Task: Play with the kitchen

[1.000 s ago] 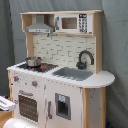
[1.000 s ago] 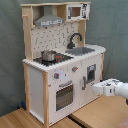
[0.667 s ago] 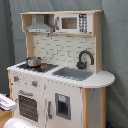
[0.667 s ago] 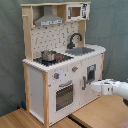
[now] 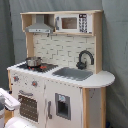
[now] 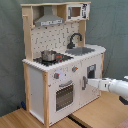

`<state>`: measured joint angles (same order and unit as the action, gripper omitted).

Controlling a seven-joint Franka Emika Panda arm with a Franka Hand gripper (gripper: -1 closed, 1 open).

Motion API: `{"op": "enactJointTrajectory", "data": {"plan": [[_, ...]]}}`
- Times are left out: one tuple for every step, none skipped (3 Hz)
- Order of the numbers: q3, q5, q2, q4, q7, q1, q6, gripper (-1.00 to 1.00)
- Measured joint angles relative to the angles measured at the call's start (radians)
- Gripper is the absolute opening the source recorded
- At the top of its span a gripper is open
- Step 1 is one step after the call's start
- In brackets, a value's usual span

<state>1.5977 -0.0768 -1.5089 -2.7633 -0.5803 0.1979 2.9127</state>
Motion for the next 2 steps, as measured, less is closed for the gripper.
{"op": "enactJointTrajectory", "data": {"plan": [[0.000, 0.000, -0.001, -0.001, 0.079, 0.050, 0.061, 1.00], [0.000, 0.000, -0.001, 0.000, 0.163, 0.099, 0.134, 1.00]]}}
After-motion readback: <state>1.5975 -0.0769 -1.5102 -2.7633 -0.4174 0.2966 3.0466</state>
